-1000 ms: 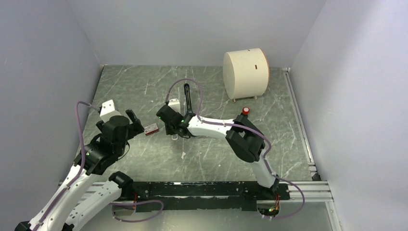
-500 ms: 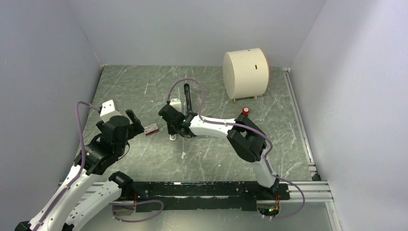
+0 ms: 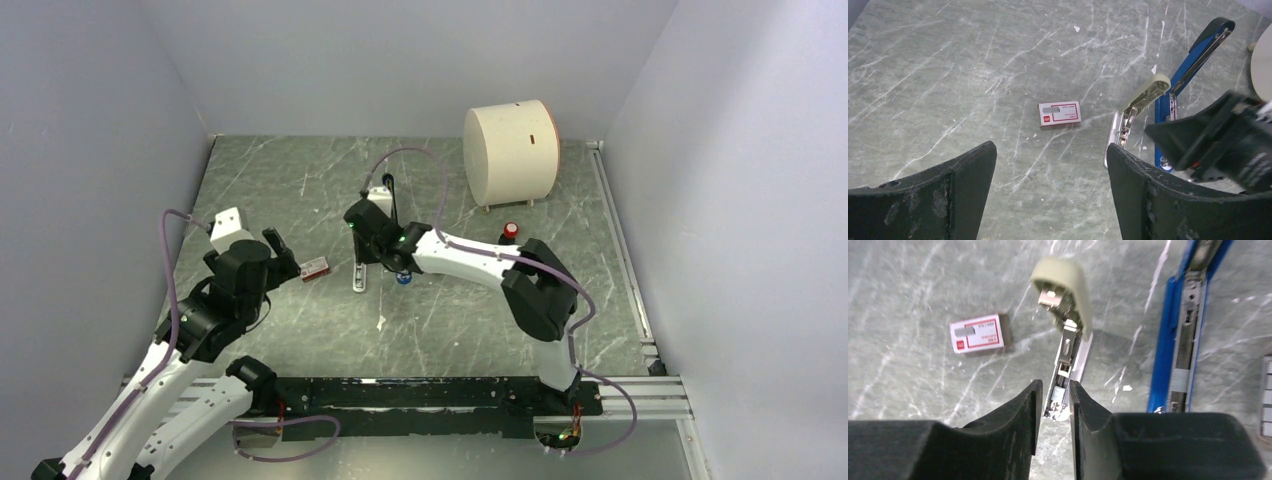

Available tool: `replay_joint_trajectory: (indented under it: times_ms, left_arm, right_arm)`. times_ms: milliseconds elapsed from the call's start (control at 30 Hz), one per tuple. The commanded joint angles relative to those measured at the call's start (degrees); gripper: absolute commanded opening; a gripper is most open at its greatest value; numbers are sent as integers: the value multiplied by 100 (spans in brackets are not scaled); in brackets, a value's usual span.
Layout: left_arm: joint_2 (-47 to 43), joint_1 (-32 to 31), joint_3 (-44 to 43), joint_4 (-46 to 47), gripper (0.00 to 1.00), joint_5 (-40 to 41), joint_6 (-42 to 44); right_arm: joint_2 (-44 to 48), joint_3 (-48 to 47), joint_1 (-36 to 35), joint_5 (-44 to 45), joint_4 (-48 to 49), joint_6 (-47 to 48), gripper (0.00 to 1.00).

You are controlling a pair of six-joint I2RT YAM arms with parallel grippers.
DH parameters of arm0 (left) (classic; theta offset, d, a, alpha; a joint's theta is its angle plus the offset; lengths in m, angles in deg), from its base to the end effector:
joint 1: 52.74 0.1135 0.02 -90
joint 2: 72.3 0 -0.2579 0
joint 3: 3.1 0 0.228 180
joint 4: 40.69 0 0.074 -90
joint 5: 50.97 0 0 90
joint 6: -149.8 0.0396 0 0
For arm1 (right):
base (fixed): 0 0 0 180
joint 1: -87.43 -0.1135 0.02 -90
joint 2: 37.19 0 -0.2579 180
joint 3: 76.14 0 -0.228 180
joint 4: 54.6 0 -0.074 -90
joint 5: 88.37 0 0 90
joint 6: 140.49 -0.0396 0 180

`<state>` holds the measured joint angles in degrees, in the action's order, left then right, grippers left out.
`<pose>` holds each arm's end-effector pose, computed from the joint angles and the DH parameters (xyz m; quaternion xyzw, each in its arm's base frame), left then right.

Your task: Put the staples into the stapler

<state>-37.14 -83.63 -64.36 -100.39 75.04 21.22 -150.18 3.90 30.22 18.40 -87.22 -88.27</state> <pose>0.0997 -0.0325 0.3036 -0.2019 0.8265 -0.0322 0.5245 0.2377 0.3478 0.2195 -0.1003 0.9123 0.1840 0.3518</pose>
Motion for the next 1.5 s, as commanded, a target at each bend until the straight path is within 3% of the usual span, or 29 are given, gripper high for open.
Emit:
replay_joint_trajectory:
  times_ms: [0, 100, 233, 567, 933, 1267, 1467]
  left_arm:
    - [41, 31, 72, 126, 83, -254, 0]
    - [52, 31, 237, 223, 74, -623, -168]
    - [133, 31, 736, 503, 64, -1375, -579]
    - [828, 37, 1898, 1663, 64, -2568, -1155]
    - [1657, 31, 2334, 2940, 51, -3148, -1247]
    - [2561, 101, 2277, 3585, 47, -3387, -1171]
    - [2883, 292, 2287, 3907, 41, -3538, -1180]
  right_arm:
    - [386, 114, 286, -9, 62, -124, 37]
    - [312, -62, 343, 47, -48, 99, 55]
    - [-106, -654, 345, 81, -327, 476, 66]
    - [-917, -1792, 348, 630, -716, 668, 69]
    - [-1431, -2297, 352, 676, -933, 785, 59]
    - [-1407, -2229, 365, 714, -679, 890, 30]
    - [-1183, -1960, 362, 463, -379, 1249, 23]
